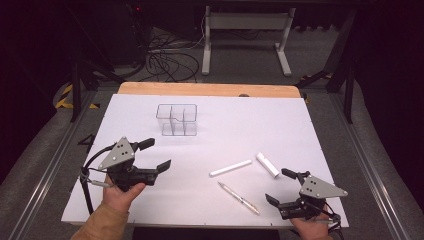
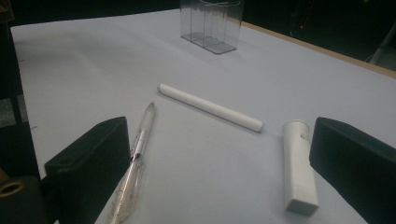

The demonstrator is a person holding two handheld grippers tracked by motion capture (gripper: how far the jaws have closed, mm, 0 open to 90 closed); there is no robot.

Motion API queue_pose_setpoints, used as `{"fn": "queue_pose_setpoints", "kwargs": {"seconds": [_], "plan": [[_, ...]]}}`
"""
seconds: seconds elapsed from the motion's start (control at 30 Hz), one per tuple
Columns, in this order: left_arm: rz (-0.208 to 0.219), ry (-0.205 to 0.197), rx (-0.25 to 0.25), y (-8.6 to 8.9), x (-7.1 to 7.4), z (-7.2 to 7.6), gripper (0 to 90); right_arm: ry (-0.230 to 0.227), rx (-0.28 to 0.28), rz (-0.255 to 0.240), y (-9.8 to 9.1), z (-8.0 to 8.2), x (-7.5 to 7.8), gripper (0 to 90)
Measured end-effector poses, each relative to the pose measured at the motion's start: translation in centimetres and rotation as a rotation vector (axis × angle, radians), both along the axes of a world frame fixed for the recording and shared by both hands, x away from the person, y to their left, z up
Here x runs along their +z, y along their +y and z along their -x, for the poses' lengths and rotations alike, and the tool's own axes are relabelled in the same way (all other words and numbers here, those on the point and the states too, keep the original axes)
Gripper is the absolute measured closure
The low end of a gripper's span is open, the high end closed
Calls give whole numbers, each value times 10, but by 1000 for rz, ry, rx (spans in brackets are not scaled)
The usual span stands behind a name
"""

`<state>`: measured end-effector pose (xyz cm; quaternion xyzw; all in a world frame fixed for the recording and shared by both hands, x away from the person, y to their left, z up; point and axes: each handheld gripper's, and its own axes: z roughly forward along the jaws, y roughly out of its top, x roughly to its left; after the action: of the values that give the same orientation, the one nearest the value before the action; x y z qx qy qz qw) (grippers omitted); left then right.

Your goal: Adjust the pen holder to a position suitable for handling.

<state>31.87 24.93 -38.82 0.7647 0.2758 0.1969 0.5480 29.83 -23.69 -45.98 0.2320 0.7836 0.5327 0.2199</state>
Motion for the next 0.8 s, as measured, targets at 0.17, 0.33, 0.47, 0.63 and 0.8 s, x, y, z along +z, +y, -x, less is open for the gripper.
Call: {"fn": "queue_pose_setpoints", "kwargs": {"seconds": [0.17,0.33,0.47,0.63,0.8], "plan": [[-21,24,-7,-1,6,-11,195,-1,2,7,1,0,0,58],[-98,24,17,-4,10,-24,215,1,6,10,1,0,0,59],[-131,33,25,-5,13,-33,217,2,7,9,1,0,0,59],[-130,63,25,-6,13,-45,236,4,9,7,1,0,0,61],[-118,104,30,-5,14,-58,284,15,11,-6,1,0,-1,61]]}}
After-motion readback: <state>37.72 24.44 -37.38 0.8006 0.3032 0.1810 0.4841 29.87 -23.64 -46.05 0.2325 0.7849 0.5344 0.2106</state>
